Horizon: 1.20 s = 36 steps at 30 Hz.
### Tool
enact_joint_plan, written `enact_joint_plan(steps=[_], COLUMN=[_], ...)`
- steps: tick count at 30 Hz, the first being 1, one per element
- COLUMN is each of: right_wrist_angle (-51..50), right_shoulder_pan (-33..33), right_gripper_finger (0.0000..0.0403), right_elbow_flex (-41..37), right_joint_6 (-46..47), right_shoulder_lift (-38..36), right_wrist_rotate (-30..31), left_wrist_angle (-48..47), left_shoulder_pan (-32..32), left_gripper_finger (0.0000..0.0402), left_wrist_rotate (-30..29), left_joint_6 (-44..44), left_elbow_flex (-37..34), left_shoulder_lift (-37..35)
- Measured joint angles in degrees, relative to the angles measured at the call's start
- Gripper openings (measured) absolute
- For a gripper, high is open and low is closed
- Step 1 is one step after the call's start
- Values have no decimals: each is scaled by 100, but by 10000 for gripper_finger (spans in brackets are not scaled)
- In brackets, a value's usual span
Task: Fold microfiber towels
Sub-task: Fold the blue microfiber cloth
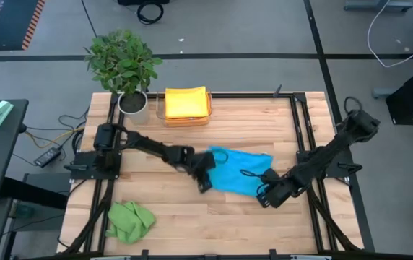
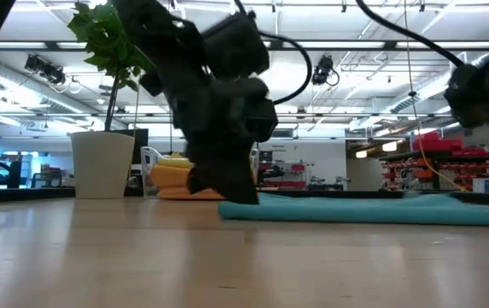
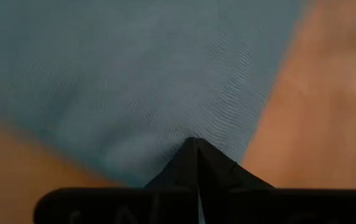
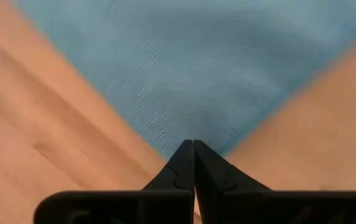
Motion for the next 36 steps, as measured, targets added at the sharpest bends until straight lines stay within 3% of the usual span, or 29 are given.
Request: enact_joint_plan(steps=[6, 10, 12, 15, 20, 27, 32, 36], right_wrist_angle=[-1950, -1930, -1153, 198, 1199, 1342, 963, -215], right_shoulder_pan=[-741, -992, -763, -361, -65, 248, 95, -468], right_gripper_finger=[5, 5, 5, 5, 5, 5, 5, 5], right_elbow_flex=[176, 276, 268, 255, 255, 294, 304, 286], right_joint_6=[-623, -509, -187, 44, 644, 1415, 1436, 1026], right_shoulder_lift=[-1198, -1943, -1992, -1482, -69, 955, 856, 528], right_wrist_rotate=[49, 304, 570, 962, 957, 202, 192, 260], left_wrist_angle=[-39, -301, -453, -685, -722, -508, -74, 443], left_shoulder_pan=[-810, -817, -619, -296, 72, 300, 218, -12], left_gripper_finger=[22, 18, 8, 9, 14, 13, 6, 11], left_wrist_rotate=[882, 588, 77, -480, -387, -28, 379, 371], left_joint_6=[-567, 64, 477, 929, 1563, 2165, 1762, 1005], left_elbow_flex=[56, 354, 513, 521, 202, -504, -1044, -1331], left_shoulder_lift=[-6, -341, -719, -1027, -1079, -816, -690, -749])
